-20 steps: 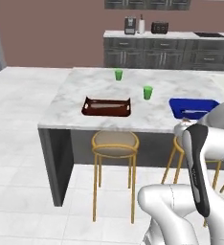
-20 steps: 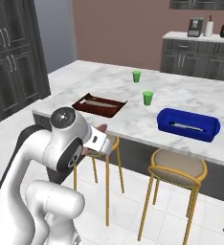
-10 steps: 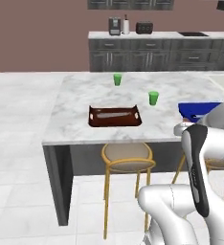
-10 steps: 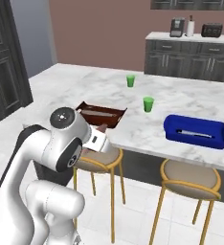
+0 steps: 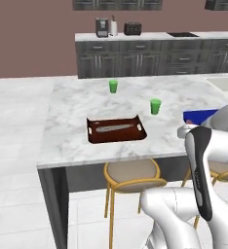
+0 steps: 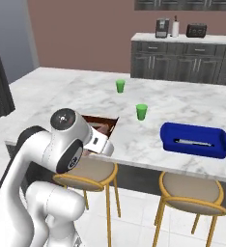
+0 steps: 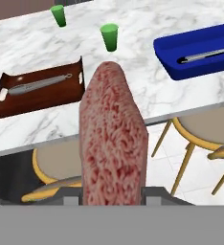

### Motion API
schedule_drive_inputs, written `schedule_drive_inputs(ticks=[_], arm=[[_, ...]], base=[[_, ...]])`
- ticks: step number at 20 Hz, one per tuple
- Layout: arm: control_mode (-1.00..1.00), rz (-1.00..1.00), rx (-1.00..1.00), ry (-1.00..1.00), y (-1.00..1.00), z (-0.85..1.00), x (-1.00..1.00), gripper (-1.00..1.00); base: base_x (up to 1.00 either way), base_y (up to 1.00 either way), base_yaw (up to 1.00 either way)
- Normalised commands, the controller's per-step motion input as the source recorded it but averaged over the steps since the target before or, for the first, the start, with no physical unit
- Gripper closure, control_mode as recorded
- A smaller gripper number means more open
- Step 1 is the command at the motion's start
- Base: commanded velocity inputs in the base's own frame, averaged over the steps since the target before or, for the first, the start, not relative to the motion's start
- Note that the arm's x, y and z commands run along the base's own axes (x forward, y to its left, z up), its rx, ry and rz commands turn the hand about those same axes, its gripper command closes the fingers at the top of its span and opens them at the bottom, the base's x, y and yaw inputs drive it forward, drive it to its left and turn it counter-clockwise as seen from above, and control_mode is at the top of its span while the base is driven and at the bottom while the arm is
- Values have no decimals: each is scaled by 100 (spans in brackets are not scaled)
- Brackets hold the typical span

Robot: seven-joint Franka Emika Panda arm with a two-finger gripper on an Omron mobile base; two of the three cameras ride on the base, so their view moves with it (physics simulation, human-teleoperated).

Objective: Gather the sweet potato and garlic from the fridge and place them on a tray on the dining counter. Then gather the fish and steak from the fridge and place them on the other tray.

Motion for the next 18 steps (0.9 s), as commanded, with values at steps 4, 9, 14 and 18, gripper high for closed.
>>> schedule_drive_inputs(ticks=[4, 9, 14, 18], arm=[[100, 0, 0, 0, 0, 0, 0, 100], [100, 0, 0, 0, 0, 0, 0, 100], [100, 0, 0, 0, 0, 0, 0, 100], [100, 0, 0, 0, 0, 0, 0, 100]], base=[[56, 18, -15], [48, 13, -11], [17, 0, -1], [63, 14, -1]])
